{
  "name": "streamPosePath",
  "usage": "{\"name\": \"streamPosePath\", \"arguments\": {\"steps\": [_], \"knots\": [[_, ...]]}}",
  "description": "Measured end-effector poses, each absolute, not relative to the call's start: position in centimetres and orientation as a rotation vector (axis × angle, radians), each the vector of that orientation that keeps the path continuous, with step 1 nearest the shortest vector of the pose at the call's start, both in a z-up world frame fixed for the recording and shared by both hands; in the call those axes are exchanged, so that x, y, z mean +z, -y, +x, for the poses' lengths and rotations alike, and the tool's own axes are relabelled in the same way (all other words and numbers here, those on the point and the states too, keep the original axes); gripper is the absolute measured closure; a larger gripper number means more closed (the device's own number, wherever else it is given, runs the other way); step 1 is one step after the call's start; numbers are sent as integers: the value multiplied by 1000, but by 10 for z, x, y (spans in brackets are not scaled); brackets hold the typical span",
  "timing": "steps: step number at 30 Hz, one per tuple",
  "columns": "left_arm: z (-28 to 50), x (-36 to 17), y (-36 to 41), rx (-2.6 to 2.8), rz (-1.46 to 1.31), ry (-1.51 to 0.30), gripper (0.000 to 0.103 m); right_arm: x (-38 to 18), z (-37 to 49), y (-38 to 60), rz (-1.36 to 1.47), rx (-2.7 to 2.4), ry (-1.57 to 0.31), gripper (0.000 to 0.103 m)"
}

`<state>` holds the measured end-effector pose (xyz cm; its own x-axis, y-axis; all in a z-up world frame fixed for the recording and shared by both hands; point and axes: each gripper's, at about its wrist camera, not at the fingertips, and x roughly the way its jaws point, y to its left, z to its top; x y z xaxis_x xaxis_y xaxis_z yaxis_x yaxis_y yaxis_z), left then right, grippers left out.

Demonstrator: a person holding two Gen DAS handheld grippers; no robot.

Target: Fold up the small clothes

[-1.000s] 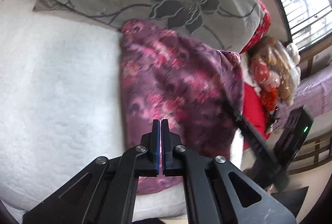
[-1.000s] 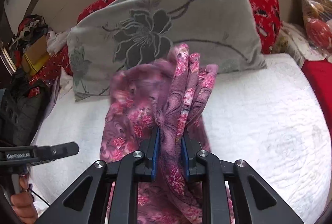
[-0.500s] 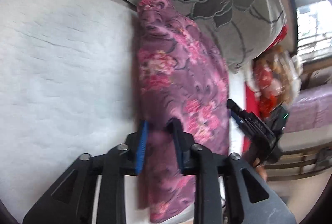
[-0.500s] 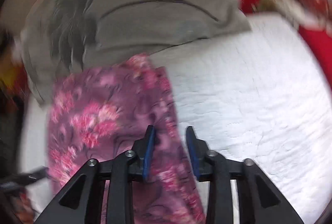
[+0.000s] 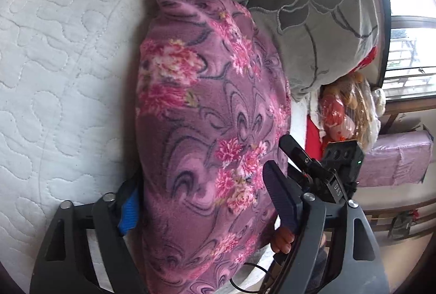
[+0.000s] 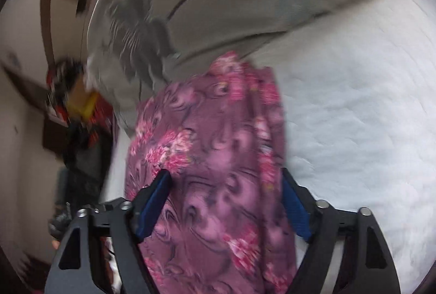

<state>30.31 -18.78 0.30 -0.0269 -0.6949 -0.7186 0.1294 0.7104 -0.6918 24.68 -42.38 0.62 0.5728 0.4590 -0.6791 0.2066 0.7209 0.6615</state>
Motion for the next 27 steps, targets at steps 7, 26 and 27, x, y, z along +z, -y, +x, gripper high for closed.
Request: {"name": "streamPosePath", "arguments": {"steps": [7,26,27], "knots": [[298,17,181,-663,-454,-1443,80,28,234,396,657,72,-932,76],[247,87,71,-638,-333,-1318,81,92,194,287,584,56,-876,78],[246,85,64,-630,-332,-1320,80,90,194,278,585,65,-882,78]]}}
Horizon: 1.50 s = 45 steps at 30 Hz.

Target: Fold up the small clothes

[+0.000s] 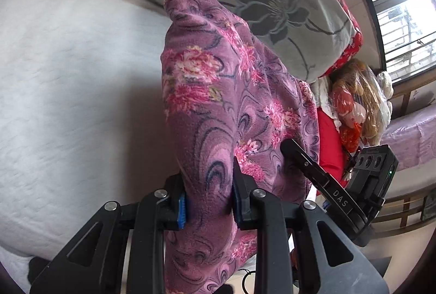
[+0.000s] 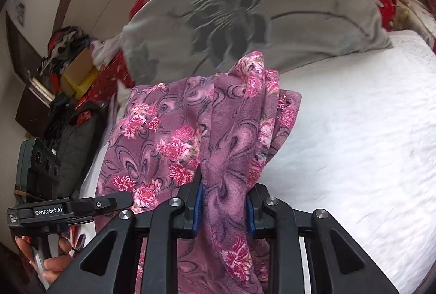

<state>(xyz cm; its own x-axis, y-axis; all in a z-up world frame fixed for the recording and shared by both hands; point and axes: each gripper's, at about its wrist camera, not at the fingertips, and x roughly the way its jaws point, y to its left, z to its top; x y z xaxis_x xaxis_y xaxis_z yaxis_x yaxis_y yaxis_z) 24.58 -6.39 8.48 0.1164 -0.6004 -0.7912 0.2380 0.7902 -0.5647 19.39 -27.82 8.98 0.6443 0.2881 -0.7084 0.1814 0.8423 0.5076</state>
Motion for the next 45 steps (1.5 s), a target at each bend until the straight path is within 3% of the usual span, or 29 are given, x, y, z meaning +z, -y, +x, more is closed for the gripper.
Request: {"name": "streamPosePath", "arguments": {"steps": [5,8,10,13,16,21,22,25,26,27,28,31,45], "knots": [[245,58,33,-566,-317,-1346,79,67,199,246,606,81,-934,78],[251,32,21,-498,-313,-1401,70,42,203,234,598,46,-1002,76],[255,18,6,-503,-383,-1429,55,32,201,237,616,33,-1012,70],[257,19,-8,-530,-432,-1429,55,31,195,254,662,18,-1014,56],[257,44,-9,-543,-396,-1326,55,43,190,271,660,-42,-981,53],[264,76,29,-500,-196,-1164,50,73,196,264,552,-25,-844,53],[266,76,37,-482,-157,-1148,45,76,203,254,491,-8,-829,53],[279,51,65,-405,11,-1151,44,65,222,238,396,7,-848,57],[282,45,69,-383,44,-1158,41,54,229,236,374,-7,-877,57],[286,36,72,-359,78,-1165,28,40,235,235,349,-31,-918,58],[288,29,71,-353,64,-1163,23,29,239,237,339,-47,-954,56],[297,20,56,-361,-52,-1194,17,17,235,251,413,-66,-919,40],[275,46,26,-325,-52,-1210,15,58,198,230,251,-61,-948,33]]}}
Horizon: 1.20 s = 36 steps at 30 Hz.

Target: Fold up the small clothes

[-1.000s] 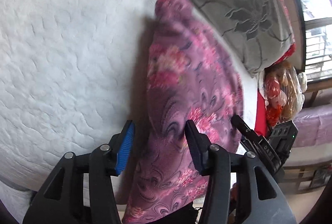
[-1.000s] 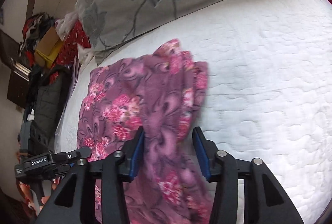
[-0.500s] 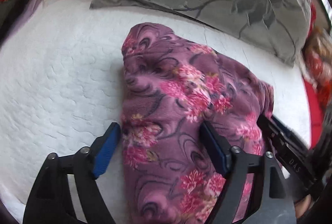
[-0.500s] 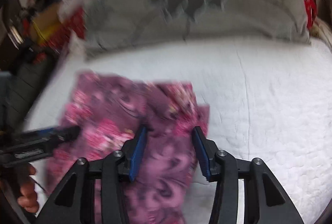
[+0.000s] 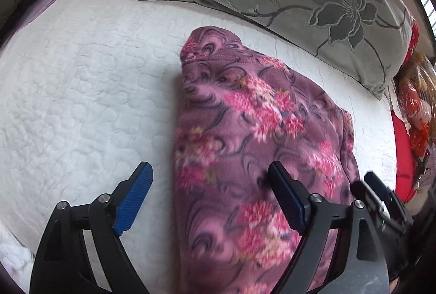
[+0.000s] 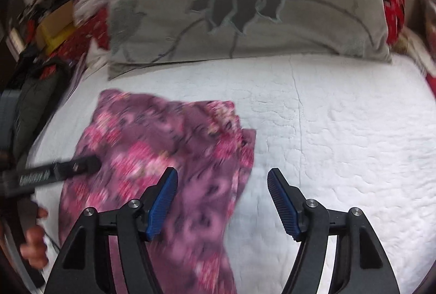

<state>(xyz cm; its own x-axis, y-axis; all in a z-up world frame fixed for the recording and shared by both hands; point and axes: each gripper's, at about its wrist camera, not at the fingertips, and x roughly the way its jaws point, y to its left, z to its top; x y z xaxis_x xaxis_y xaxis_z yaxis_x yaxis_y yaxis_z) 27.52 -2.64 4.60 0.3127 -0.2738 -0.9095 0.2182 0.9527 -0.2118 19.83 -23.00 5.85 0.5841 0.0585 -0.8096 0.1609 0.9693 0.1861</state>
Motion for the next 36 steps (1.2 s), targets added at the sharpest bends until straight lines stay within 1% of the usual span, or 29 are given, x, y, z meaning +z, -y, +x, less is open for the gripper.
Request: {"name": "streamPosePath", "arguments": {"steps": [3,4,5,6,7,8,10,14,17,19,22,25,36], "knots": [[255,50,16,-322,-38,-1196,15,50,176,223,233,-53,-974,32],[248,48,12,-310,-28,-1201,15,41,170,223,225,-72,-994,29],[244,41,8,-303,-11,-1228,15,34,167,222,223,-102,-996,20],[244,35,15,-312,-3,-1250,15,31,162,226,238,-129,-985,14],[241,31,11,-327,-4,-1266,15,28,158,233,276,-167,-987,6],[238,32,3,-334,-24,-1269,15,27,158,237,312,-179,-1005,4],[230,42,-9,-336,-45,-1262,15,35,156,241,345,-201,-1017,5],[205,56,-22,-374,-15,-1208,15,51,141,228,199,-184,-1001,5],[194,31,-22,-383,15,-1266,15,34,126,217,103,-201,-1060,4],[191,16,-23,-391,-12,-1306,6,28,118,223,160,-212,-1051,1],[181,16,-15,-388,72,-1272,4,20,114,242,340,-223,-1076,1],[176,12,-9,-401,134,-1266,0,21,114,241,321,-220,-1064,1],[175,11,-9,-413,124,-1255,0,17,106,247,386,-211,-1014,0]]}}
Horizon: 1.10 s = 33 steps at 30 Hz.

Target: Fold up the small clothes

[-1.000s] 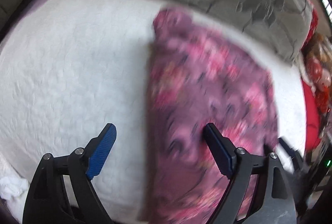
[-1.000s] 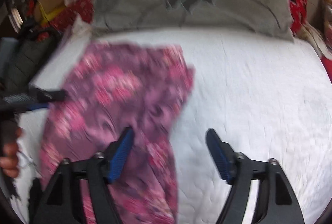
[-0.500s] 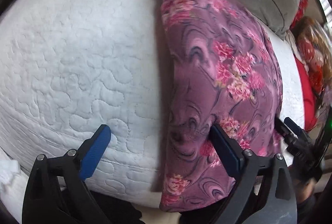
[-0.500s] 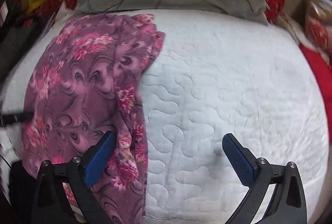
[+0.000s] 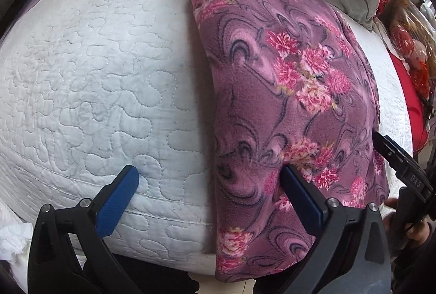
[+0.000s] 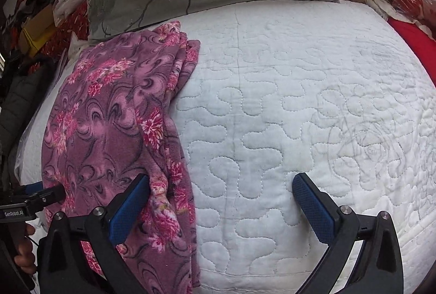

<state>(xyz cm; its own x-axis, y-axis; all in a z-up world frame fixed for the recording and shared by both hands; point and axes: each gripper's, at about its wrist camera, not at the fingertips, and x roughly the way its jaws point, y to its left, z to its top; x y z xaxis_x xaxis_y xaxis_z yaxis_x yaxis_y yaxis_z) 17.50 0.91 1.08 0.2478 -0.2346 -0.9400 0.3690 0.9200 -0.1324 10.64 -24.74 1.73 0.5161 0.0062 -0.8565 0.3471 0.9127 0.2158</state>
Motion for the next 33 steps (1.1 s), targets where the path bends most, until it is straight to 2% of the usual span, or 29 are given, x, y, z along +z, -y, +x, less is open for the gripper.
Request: {"name": "streamPosePath", "arguments": {"steps": [14,19,27,33], "knots": [[143,8,-15,-428,173,-1213,0,23,98,236,353,-271,-1052,1],[132,5,-29,-409,134,-1229,0,24,81,219,192,-286,-1102,0],[111,20,-41,-370,219,-1127,0,51,58,189,-17,-340,-1062,0],[95,35,-34,-386,276,-1029,0,73,41,163,-54,-327,-987,0]]}}
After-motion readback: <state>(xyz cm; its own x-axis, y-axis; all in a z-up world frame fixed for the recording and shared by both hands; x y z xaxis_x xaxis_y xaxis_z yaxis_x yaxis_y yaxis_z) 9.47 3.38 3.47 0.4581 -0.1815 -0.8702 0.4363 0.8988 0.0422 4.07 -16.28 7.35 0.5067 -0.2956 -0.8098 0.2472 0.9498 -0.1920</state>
